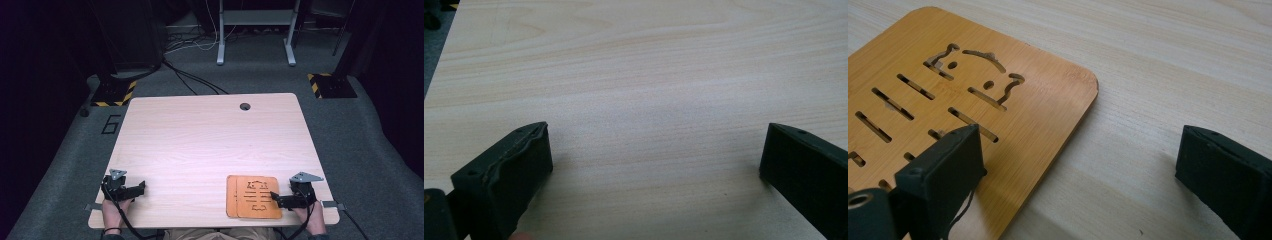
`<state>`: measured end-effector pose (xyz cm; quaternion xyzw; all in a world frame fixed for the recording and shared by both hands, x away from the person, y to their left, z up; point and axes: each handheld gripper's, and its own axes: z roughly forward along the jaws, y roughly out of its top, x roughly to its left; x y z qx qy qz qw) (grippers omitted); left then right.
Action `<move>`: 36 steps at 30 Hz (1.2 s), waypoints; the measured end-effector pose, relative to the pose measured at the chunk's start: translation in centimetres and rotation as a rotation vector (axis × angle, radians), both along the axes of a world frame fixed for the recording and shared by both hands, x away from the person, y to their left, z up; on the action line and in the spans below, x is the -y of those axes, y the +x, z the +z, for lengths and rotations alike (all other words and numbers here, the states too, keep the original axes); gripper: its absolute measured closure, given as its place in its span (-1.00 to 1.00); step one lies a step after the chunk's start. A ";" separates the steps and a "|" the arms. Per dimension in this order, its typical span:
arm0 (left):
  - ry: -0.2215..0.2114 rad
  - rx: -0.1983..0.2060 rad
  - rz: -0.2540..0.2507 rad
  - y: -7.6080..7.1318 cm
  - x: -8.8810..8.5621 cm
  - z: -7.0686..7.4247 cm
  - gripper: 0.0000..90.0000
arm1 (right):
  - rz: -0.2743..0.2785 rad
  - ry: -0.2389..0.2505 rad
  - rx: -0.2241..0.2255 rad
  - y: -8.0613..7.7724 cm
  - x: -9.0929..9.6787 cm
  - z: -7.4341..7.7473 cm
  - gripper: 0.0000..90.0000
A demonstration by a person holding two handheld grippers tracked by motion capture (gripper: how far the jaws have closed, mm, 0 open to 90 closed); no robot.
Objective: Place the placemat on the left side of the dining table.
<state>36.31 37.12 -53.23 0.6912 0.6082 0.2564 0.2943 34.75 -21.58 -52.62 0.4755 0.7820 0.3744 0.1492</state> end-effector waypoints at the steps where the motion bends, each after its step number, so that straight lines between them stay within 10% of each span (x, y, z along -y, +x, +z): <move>1: 0.000 0.000 0.000 0.0 0.0 0.0 -1.00 | 0.000 -0.002 -0.001 0.0 0.0 0.0 -0.90; 19: -0.051 -0.001 -0.001 -0.2 0.5 0.2 -1.00 | -0.016 -0.029 0.008 -0.2 0.1 0.0 -0.90; 36: -0.096 -0.038 -0.249 -0.4 7.5 2.2 -1.00 | -0.016 -0.025 0.011 -0.2 0.1 0.0 -0.90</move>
